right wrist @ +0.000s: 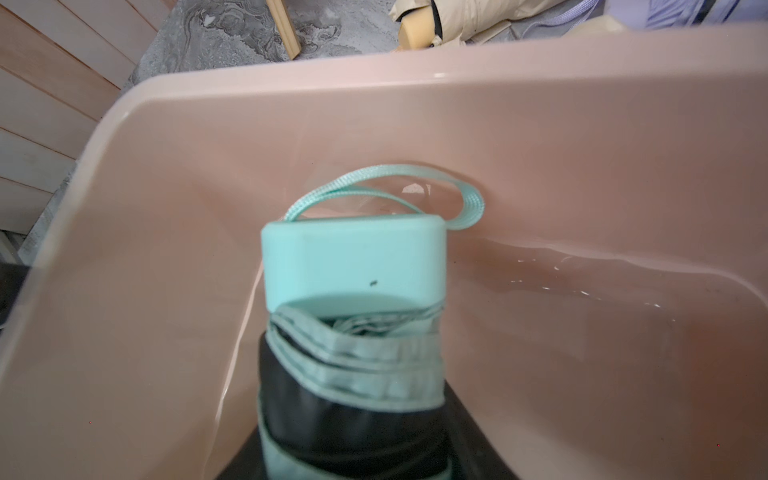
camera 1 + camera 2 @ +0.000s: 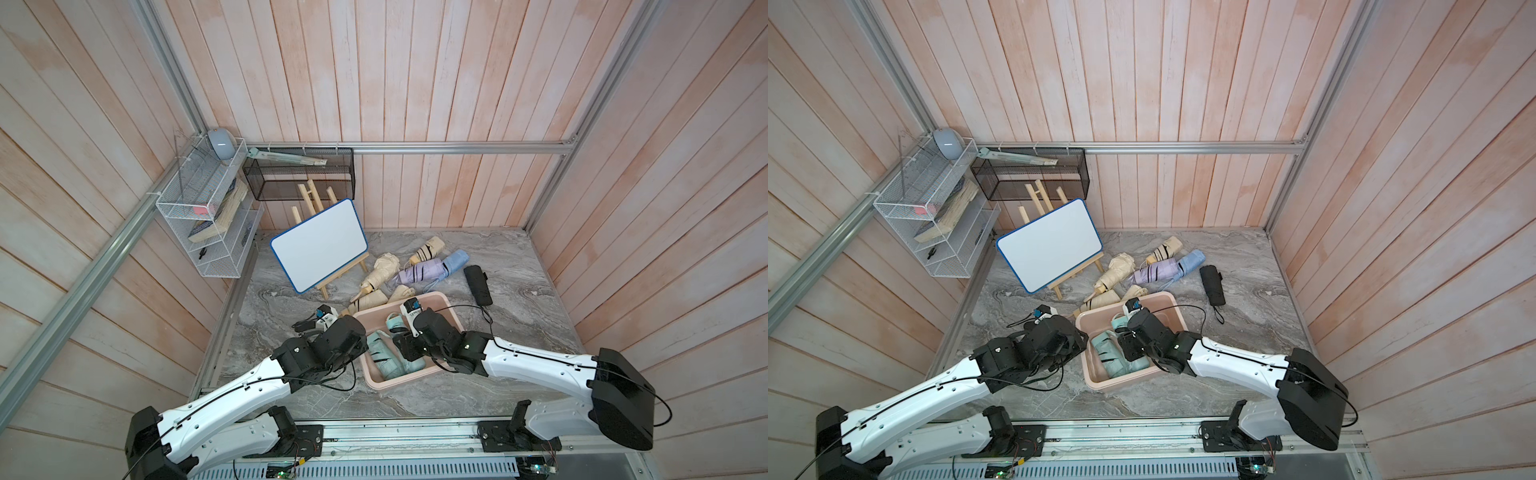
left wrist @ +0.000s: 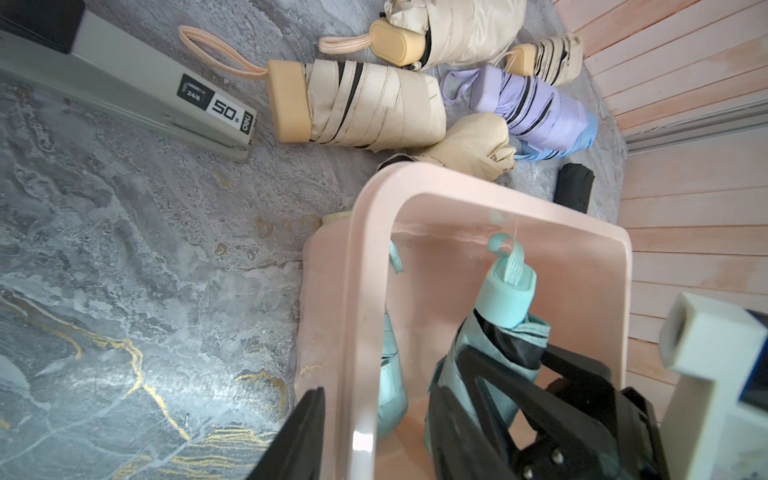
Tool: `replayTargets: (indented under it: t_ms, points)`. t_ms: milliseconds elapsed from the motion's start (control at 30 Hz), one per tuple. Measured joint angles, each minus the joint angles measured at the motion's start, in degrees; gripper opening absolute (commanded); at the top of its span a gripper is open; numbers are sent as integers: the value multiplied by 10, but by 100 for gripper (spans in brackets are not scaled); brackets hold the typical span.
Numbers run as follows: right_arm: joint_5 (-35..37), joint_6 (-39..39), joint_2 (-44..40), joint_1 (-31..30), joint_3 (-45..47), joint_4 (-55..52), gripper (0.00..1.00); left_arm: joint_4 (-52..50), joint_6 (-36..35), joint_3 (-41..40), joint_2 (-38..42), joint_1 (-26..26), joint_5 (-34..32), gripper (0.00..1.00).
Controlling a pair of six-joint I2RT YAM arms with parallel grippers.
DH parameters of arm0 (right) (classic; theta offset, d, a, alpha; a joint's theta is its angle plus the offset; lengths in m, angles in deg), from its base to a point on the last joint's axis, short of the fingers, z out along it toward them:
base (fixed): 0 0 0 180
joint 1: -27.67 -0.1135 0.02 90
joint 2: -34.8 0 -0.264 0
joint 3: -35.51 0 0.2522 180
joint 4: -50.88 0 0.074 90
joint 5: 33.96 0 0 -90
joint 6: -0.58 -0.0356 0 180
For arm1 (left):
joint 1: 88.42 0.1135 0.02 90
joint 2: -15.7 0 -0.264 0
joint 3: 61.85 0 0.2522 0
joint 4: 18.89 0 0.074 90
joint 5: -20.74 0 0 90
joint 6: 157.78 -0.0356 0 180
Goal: Put the umbrella into the storage box
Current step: Place the umbrella in the storage box.
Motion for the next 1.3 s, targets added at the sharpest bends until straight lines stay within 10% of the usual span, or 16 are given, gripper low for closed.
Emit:
replayTargets:
  t_ms: [533,1067,1300]
  points:
    - [58,-26,120,-16,-16,31,9,27,0,-24,6,9,22,31]
    - [61,-41,98,-24,-19,42,96,30,-11,-31,6,12,30,57]
    - [63,-26,-6,-25,-22,28,97,19,-24,-27,15,15,24,64]
